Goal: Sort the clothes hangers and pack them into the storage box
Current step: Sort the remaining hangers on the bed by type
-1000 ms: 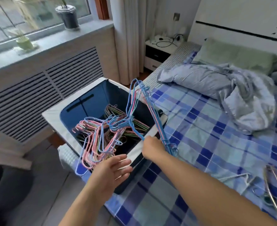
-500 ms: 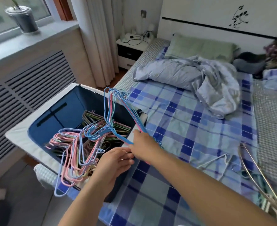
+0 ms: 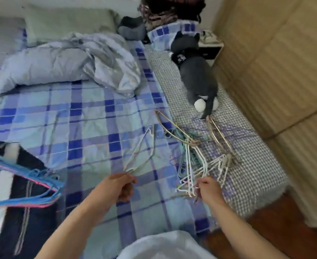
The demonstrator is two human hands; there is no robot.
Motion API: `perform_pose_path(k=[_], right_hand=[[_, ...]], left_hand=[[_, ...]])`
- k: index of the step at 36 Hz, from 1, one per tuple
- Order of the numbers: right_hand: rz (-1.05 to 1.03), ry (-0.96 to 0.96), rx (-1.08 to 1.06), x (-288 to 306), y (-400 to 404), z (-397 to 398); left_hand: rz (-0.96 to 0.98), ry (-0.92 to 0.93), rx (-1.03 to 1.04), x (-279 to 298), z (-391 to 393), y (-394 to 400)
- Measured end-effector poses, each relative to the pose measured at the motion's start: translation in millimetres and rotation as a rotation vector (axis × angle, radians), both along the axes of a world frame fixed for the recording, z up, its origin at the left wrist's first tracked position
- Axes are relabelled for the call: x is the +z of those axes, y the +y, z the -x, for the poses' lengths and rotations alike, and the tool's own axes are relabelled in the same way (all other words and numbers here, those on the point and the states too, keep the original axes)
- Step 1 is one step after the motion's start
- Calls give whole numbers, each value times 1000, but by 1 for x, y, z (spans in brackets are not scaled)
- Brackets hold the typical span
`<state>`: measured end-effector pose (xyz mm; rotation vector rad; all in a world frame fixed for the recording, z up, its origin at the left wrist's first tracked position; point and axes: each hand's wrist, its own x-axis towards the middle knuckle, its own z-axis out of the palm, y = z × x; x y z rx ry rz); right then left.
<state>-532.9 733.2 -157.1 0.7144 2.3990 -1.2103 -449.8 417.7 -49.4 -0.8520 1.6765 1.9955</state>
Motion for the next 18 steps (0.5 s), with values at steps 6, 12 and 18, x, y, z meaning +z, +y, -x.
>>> perform_pose_path(k=[6,12,18], right_hand=[[87,-108,-290,-4,105,-34],[191,-238,-224,-30,162,-2],[266,-405,15,-57,195,57]], left_hand=[[67,-57,-40,-32,49,72],[81,-191,-47,-61,67,153],[111,-346,75,-68,72,215]])
